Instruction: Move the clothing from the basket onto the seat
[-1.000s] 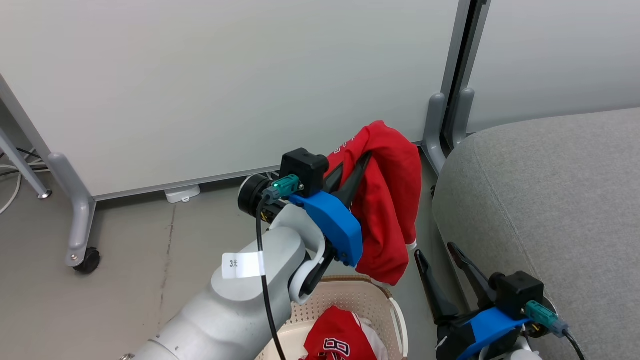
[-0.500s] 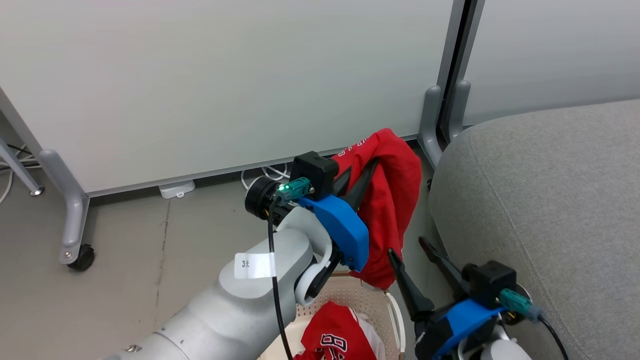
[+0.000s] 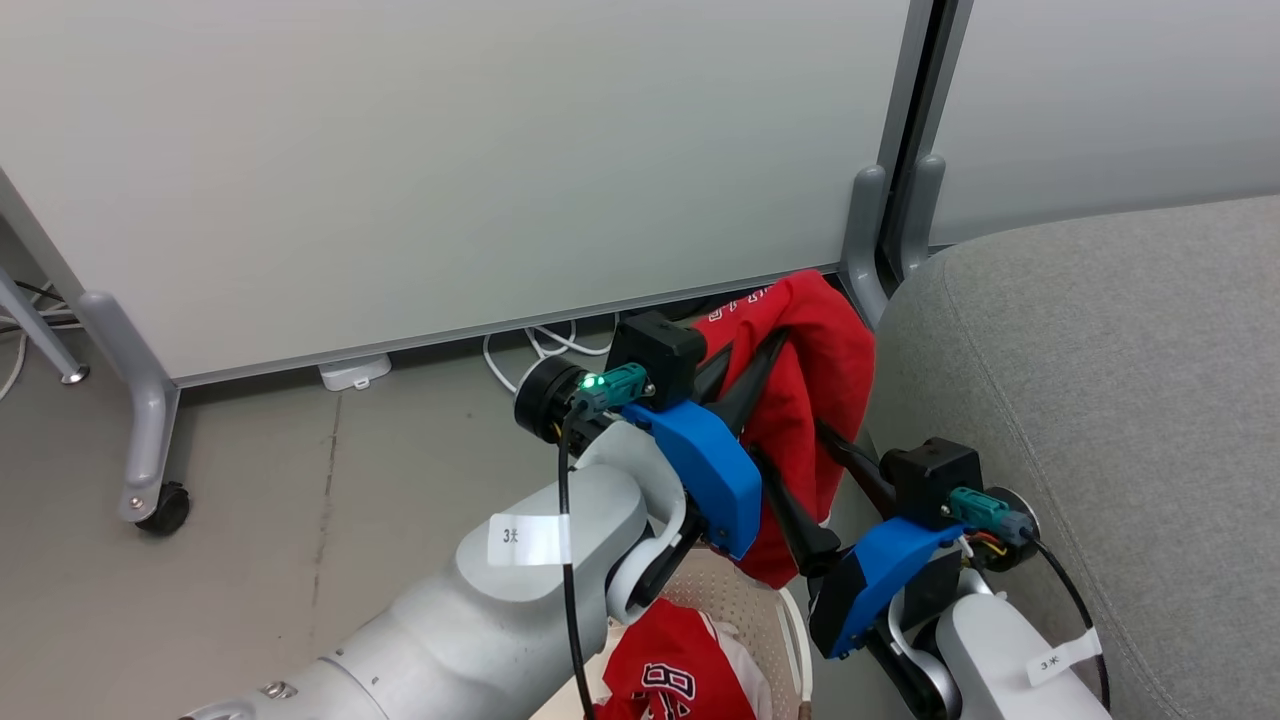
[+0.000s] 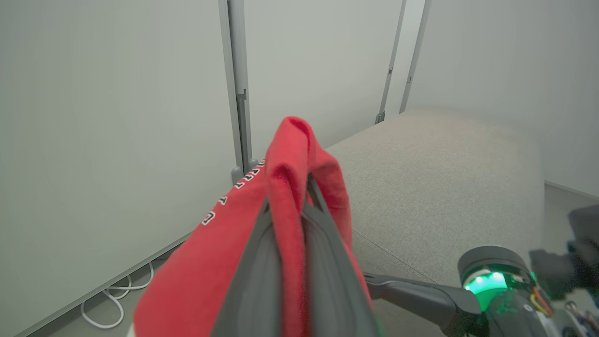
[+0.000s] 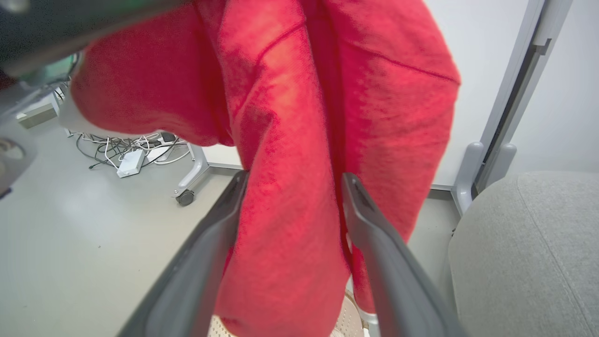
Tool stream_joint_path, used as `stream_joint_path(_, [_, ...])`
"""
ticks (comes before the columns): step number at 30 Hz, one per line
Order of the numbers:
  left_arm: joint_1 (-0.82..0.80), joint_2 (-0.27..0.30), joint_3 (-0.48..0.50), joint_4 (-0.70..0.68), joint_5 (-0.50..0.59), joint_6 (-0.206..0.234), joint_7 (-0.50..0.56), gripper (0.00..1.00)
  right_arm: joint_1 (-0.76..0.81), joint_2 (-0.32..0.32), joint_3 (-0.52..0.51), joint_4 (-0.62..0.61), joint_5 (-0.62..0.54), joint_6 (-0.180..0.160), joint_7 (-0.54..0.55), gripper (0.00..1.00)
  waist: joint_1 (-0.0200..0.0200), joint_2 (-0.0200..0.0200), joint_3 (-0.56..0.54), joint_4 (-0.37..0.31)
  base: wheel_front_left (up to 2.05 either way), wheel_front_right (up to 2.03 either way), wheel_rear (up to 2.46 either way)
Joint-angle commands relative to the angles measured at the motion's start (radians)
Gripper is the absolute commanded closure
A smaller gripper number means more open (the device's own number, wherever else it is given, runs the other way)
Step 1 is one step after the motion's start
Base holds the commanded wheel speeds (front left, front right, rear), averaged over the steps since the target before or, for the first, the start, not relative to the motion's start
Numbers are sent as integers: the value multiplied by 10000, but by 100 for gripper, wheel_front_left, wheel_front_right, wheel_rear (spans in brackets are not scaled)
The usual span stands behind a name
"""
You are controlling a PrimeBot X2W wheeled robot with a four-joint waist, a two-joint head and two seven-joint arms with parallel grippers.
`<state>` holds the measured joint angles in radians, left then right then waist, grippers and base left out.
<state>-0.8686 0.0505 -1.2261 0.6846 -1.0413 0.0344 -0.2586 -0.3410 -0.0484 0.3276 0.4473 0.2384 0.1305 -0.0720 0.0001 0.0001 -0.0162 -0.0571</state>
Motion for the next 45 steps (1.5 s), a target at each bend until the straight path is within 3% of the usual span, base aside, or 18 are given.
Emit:
stream_joint_path(1, [-185, -1, -33, -18, -60, -9, -51, 100, -139, -36, 8, 74, 6, 5, -12, 0, -1, -1, -3, 13, 0, 0, 0])
stream_joint_path(3, [-214, -1, -91, -65, -91, -45, -61, 100, -352, -34, 137, 362, 97, 5, 73, 0, -1, -1, -6, 31, 0, 0, 0])
stream_joint_path(4, [-223, 0, -126, -89, -103, -76, -68, 100, -431, -34, 174, 470, 141, 5, 68, 51, -1, -1, -12, 39, 0, 0, 0])
stream_joint_path(5, [-217, -1, -168, -101, -123, -95, -71, 100, -505, -34, 200, 581, 160, 5, 40, 70, -1, -1, -19, 47, 0, 0, 0])
stream_joint_path(6, [-213, -1, -200, -105, -146, -121, -74, 100, -542, -34, 252, 688, 213, 5, 17, 100, -1, -1, -26, 55, 0, 0, 0])
stream_joint_path(38, [55, -2, -309, -49, -358, -253, -93, 99, -421, -34, 647, 1372, 405, 5, -313, 100, -1, -1, -284, -291, 0, 0, 0])
stream_joint_path(39, [50, -2, -288, -68, -356, -258, -93, 58, -412, -34, 630, 1358, 390, 5, -314, 100, -1, -1, -279, -286, 0, 0, 0])
stream_joint_path(40, [48, -3, -269, -99, -304, -271, -93, 0, -402, -34, 615, 1344, 376, 5, -312, 100, -1, -1, -272, -281, 0, 0, 0])
stream_joint_path(45, [337, 0, 220, -371, 386, -344, -81, 0, -379, -34, 575, 1229, 375, 5, -322, 100, -1, -1, -214, -278, 0, 0, 0])
